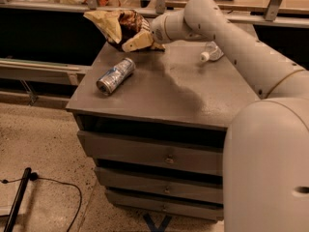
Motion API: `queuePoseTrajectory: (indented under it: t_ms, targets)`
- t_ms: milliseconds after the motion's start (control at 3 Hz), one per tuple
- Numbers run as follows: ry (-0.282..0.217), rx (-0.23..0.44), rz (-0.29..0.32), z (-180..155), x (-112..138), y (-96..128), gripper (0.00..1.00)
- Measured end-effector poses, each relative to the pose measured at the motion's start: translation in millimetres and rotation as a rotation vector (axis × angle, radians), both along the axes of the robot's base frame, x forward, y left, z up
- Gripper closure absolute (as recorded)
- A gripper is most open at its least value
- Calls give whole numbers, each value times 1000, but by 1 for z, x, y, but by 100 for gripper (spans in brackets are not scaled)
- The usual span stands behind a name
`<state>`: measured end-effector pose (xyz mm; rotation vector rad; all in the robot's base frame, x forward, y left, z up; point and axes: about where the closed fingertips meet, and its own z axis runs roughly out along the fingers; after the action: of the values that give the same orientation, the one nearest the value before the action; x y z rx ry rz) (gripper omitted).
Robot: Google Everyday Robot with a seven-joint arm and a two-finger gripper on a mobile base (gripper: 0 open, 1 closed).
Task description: Pick brown chip bag
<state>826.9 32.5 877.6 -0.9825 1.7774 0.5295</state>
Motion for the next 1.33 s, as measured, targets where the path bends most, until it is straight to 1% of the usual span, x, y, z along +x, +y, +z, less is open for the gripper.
queuePoseTrajectory:
  t_ms: [333, 1000, 1333]
  targets:
    - [10, 11, 32, -14, 9, 10, 2]
    - [-19, -4, 75, -18, 16, 24, 47]
    - [-27, -5, 62, -14, 18, 29, 70]
